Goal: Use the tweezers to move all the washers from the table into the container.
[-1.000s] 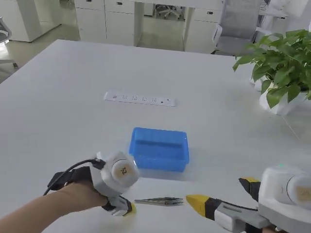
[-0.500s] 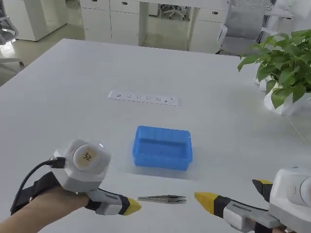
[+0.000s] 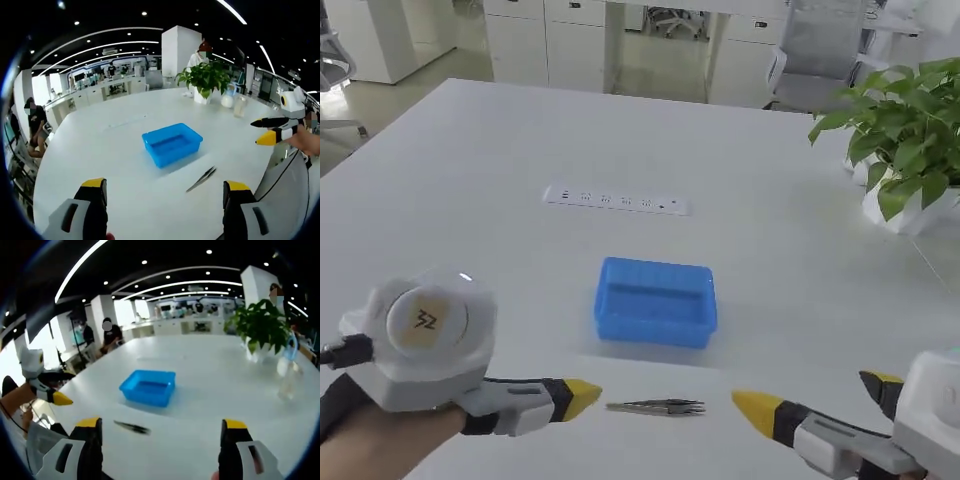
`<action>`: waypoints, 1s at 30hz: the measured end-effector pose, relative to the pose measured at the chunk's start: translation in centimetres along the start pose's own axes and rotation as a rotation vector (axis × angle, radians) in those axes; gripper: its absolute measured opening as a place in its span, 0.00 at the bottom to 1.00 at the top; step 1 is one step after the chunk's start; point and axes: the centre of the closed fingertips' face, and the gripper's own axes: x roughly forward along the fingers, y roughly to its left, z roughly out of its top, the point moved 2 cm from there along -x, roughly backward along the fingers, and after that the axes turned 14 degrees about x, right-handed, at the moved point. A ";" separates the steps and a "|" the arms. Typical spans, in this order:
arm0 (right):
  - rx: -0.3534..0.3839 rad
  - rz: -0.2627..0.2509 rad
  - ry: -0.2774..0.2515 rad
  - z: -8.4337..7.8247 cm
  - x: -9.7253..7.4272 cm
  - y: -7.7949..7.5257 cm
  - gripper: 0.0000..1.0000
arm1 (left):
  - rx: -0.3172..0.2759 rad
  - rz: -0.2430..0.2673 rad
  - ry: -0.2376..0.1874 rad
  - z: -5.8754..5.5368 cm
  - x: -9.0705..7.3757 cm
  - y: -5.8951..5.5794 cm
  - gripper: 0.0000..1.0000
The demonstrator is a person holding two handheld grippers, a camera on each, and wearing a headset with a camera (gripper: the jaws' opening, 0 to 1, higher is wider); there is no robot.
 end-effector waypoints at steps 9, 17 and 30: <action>0.027 0.011 -0.023 0.3 -0.3 -0.1 0.99 | -0.043 0.056 -0.034 0.3 -1.8 -0.1 0.99; 0.022 0.006 -0.020 0.5 -0.5 -0.3 0.99 | -0.054 0.069 -0.028 0.1 -2.2 -0.2 0.99; 0.011 -0.009 -0.021 0.4 -0.7 -0.5 0.99 | -0.007 0.090 -0.005 -0.4 -2.1 0.4 0.99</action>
